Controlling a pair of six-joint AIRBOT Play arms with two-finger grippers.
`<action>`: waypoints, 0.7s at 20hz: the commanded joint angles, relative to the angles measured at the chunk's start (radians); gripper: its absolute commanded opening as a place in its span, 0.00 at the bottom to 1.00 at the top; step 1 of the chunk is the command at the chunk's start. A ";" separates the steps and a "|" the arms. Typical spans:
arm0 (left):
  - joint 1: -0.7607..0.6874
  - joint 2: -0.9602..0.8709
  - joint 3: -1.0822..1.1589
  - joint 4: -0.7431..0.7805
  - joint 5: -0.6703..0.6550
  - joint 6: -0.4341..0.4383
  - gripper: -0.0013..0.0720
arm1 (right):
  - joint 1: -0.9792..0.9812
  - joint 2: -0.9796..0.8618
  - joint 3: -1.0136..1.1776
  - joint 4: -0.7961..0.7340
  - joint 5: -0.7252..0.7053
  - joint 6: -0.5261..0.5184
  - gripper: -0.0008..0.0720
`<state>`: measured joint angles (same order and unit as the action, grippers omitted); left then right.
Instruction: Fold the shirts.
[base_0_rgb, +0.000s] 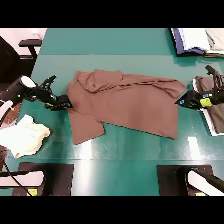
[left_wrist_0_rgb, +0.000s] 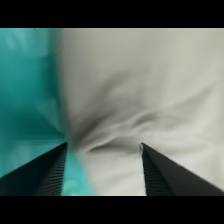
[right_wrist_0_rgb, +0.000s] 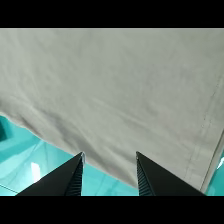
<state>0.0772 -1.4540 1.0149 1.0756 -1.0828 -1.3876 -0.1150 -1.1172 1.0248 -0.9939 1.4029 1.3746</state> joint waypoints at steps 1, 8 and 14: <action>-0.022 0.003 -0.018 -0.014 0.044 0.008 0.30 | -0.006 0.013 -0.018 -0.041 0.032 0.000 0.52; -0.023 0.172 0.028 -0.002 0.047 0.036 0.06 | -0.213 0.080 -0.330 -0.164 0.037 0.020 0.73; -0.023 0.225 0.028 -0.005 0.020 0.035 0.06 | -0.280 0.027 -0.544 -0.080 -0.074 0.018 0.63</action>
<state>0.0555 -1.2499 1.0420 1.0729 -1.0481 -1.3552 -0.3717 -1.0664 0.5671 -1.1236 1.3895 1.3937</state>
